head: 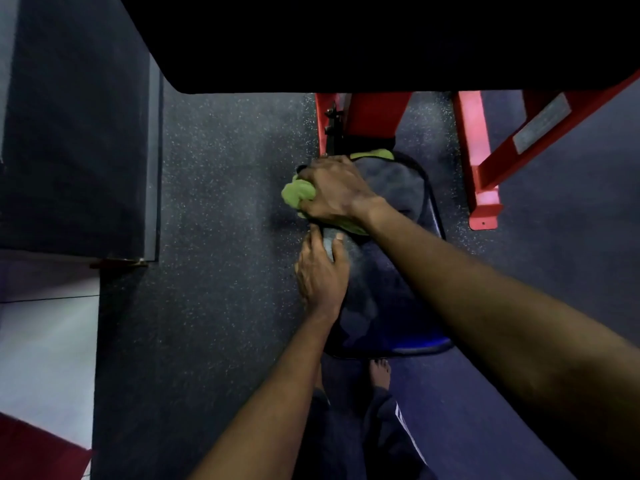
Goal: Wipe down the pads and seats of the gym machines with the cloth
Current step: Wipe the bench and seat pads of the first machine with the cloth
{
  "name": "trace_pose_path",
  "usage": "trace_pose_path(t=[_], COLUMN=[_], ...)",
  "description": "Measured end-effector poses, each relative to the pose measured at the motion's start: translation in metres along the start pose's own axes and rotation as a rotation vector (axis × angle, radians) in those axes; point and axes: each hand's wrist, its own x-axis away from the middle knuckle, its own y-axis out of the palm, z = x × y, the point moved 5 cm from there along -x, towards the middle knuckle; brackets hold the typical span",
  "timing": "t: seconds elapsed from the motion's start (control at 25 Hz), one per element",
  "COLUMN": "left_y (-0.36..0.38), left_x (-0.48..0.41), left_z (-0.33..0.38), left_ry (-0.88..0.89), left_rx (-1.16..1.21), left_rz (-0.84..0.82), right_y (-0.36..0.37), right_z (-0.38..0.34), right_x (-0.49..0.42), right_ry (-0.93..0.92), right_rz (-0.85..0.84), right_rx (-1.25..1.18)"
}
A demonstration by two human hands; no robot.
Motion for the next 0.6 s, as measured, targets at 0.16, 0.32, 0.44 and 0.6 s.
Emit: trace_pose_path(t=[0.16, 0.32, 0.44, 0.6], left_y=[0.0, 0.0, 0.003, 0.008], left_x=[0.001, -0.001, -0.01, -0.014], left_z=[0.0, 0.005, 0.021, 0.019], left_ry=[0.016, 0.033, 0.132, 0.144], left_rx=[-0.011, -0.081, -0.094, 0.054], left_rz=[-0.013, -0.02, -0.015, -0.025], right_y=[-0.009, -0.02, -0.013, 0.005], right_z=[0.034, 0.107, 0.135, 0.151], right_x=[0.021, 0.068, 0.108, 0.146], right_ry=[0.128, 0.425, 0.674, 0.836], right_rz=[0.196, 0.347, 0.45, 0.442], right_rx=[-0.145, -0.281, -0.51, -0.614])
